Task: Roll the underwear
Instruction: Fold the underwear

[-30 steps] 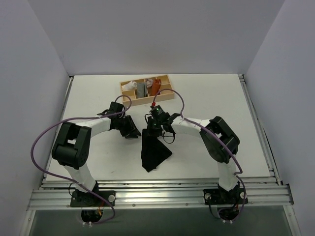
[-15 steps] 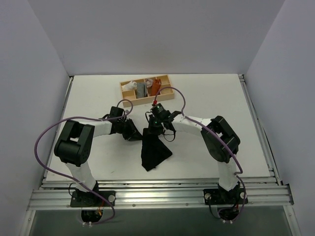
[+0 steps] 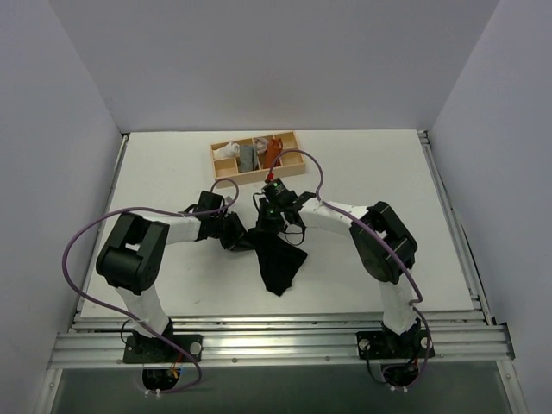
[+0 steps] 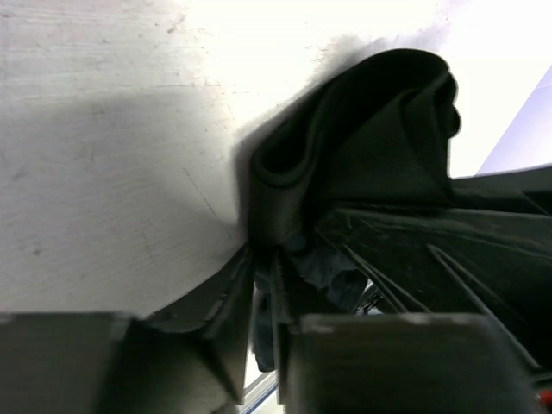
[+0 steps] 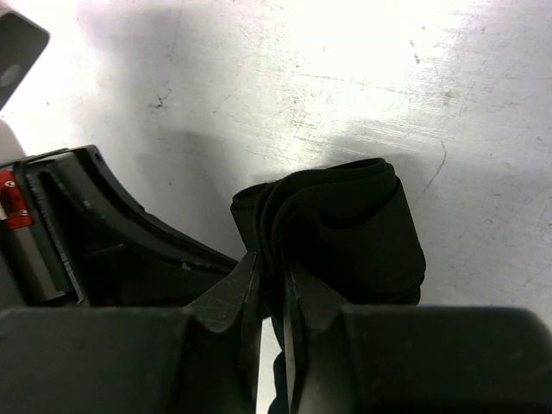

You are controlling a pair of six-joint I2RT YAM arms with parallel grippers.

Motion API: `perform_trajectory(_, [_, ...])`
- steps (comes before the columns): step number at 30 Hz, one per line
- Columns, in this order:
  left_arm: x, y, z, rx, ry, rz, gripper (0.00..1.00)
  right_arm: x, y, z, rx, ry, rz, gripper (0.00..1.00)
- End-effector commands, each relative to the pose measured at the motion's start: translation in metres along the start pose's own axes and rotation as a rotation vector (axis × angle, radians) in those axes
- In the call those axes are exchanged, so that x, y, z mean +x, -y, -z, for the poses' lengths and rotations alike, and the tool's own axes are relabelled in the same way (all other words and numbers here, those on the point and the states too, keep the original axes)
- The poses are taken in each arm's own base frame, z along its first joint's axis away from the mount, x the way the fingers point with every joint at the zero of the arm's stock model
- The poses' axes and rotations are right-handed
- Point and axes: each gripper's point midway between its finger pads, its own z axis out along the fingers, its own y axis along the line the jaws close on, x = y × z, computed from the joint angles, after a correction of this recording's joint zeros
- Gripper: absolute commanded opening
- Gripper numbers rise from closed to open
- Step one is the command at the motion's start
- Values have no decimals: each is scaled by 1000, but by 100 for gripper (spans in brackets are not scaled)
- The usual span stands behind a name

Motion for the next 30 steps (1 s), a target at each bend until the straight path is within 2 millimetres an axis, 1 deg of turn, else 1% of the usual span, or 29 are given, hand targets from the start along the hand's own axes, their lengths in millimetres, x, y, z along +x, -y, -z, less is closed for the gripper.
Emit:
perform_trajectory(1, [-4,-8,7,-62,41,2,26,-2,-1,-3,4,5,-6,11])
perform_trajectory(3, [-4,-8,12,-86,45,15,29,3,2,-4,3,-5,2,18])
perform_trajectory(4, [-10,-6,18,-96,72,14,31,5,3,-4,3,-11,6,21])
perform_trajectory(6, [-15,0,28,-95,101,16,33,7,1,-1,-8,-15,12,23])
perform_trajectory(7, [-19,-3,31,-112,122,19,33,4,-2,1,-30,4,22,24])
perform_trajectory(9, [-27,-3,40,-129,150,29,33,5,-2,4,-34,4,29,24])
perform_trajectory(11, [-35,-4,45,-122,167,41,34,5,-2,7,-38,7,51,25])
perform_trajectory(14, [-46,-1,47,-103,164,42,34,8,0,11,-44,7,76,25])
perform_trajectory(15, [-52,4,46,-96,163,33,34,8,0,13,-48,11,80,25])
perform_trajectory(17, [-56,11,45,-71,150,25,35,9,1,16,-50,18,99,26])
perform_trajectory(18, [-61,16,44,-59,152,17,35,8,-1,18,-56,25,103,27])
perform_trajectory(21, [-66,24,42,-41,138,13,37,8,0,22,-61,37,126,28])
perform_trajectory(22, [-70,30,42,-27,140,10,37,8,0,24,-64,41,130,29])
perform_trajectory(24, [-72,37,39,2,122,22,39,11,-2,25,-86,43,147,33])
perform_trajectory(25, [-74,42,39,15,122,22,39,10,-5,27,-96,52,155,38])
perform_trajectory(27, [-75,45,36,30,114,32,40,12,-7,28,-114,62,163,40])
perform_trajectory(30, [-77,46,34,32,112,33,40,9,-14,33,-145,81,165,40])
